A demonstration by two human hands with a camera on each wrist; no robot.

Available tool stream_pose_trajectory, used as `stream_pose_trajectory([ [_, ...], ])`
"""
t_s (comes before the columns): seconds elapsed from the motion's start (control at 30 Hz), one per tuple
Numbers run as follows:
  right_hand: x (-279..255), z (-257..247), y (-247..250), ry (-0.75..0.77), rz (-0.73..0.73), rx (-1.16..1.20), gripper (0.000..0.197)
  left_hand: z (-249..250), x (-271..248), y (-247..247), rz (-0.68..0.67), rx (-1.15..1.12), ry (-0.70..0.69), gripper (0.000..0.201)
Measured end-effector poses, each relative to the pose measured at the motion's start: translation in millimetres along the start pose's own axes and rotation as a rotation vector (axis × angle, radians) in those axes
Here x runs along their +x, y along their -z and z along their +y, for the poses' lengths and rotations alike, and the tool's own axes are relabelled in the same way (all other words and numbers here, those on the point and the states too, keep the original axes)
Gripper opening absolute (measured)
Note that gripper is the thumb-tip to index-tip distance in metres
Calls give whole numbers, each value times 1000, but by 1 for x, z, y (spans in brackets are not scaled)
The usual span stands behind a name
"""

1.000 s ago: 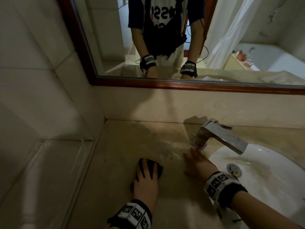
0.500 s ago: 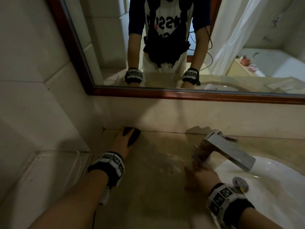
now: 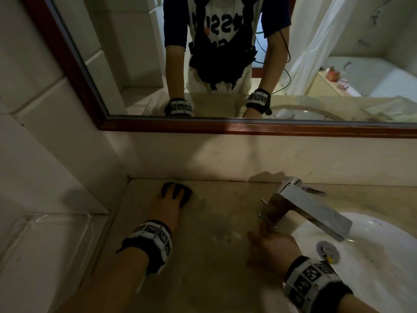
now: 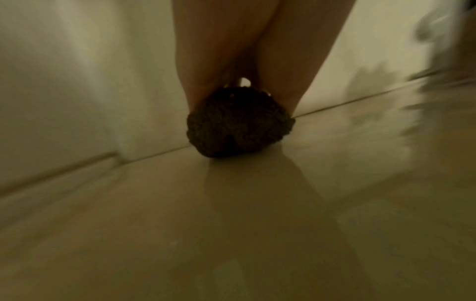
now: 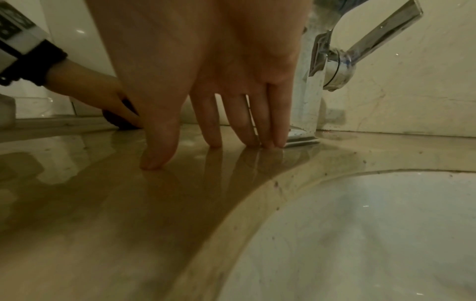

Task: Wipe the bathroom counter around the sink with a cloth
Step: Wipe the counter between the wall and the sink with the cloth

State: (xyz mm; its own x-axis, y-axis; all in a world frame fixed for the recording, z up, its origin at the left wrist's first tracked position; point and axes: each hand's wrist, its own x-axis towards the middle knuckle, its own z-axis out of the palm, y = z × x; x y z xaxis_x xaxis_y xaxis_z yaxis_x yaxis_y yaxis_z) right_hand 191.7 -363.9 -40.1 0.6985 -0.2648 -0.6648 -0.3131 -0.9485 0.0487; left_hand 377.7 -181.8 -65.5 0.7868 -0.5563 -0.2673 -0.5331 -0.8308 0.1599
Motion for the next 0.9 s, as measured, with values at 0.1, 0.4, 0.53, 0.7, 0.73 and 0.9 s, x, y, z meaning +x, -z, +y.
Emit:
stream_pose_trajectory([
  [0.1,-4,0,2,-4,5,5,75,30,-15,-4,-67,93,-50,57],
  [0.4,-16,-2,5,-14,10,32,72,79,-74,-23,-282,166,-199,56],
  [0.53,-17,-2,4,-15,3,29,74,66,-77,-14,-304,-77,-370,56],
  [0.7,-11,1,0,6,13,27,75,27,-39,32,24,-405,-187,53],
  [0.73,-10,2,-1,10,14,29,75,20,-29,37,94,-427,-128,52],
  [0.9,-2,3,-5,14,-4,39,77,-4,4,40,170,-144,72,42],
])
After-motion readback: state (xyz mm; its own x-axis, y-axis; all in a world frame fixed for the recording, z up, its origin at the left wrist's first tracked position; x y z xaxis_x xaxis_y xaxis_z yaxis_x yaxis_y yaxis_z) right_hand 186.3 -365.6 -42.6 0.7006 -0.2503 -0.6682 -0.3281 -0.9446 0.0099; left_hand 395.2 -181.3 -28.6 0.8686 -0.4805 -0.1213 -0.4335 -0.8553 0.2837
